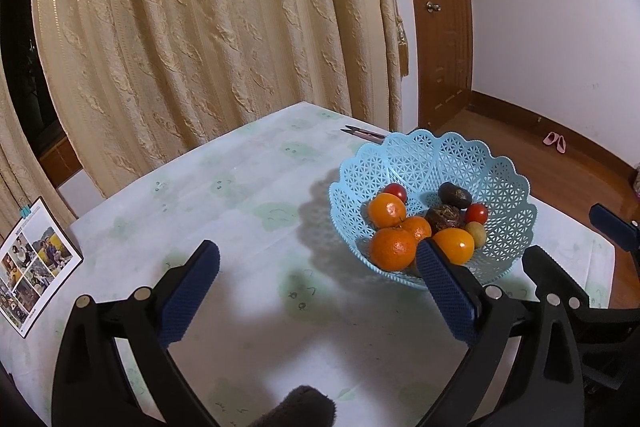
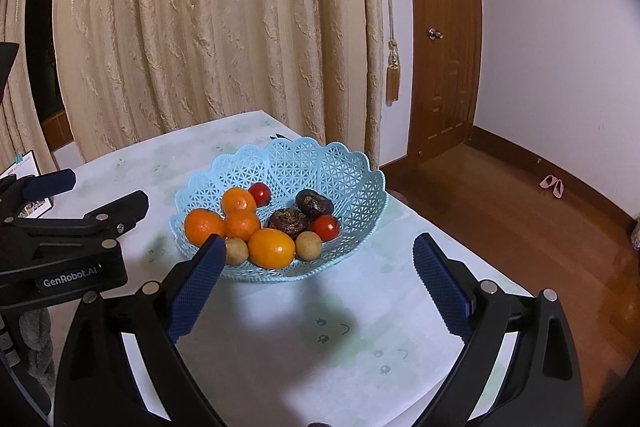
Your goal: Organize fruits
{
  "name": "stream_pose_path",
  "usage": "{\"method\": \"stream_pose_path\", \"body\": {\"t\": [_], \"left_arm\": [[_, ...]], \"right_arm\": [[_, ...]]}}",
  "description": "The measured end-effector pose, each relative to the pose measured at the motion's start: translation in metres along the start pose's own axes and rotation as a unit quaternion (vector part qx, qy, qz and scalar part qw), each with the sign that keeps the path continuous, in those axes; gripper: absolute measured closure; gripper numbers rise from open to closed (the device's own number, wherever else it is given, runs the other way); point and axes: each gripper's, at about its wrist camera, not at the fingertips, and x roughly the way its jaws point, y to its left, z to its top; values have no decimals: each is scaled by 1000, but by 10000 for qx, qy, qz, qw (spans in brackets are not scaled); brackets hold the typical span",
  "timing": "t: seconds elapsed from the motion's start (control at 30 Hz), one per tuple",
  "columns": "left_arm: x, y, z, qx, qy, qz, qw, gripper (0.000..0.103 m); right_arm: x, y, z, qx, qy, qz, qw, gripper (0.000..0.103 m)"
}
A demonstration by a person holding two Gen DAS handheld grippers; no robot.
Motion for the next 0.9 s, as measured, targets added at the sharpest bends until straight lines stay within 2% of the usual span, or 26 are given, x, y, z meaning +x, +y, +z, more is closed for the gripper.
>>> {"method": "stream_pose_path", "body": {"t": [0.9], "left_arm": [[3, -11, 0, 192, -60, 222, 9996, 5]], "right_arm": [[-3, 0, 1, -51, -192, -171, 9997, 7]]}}
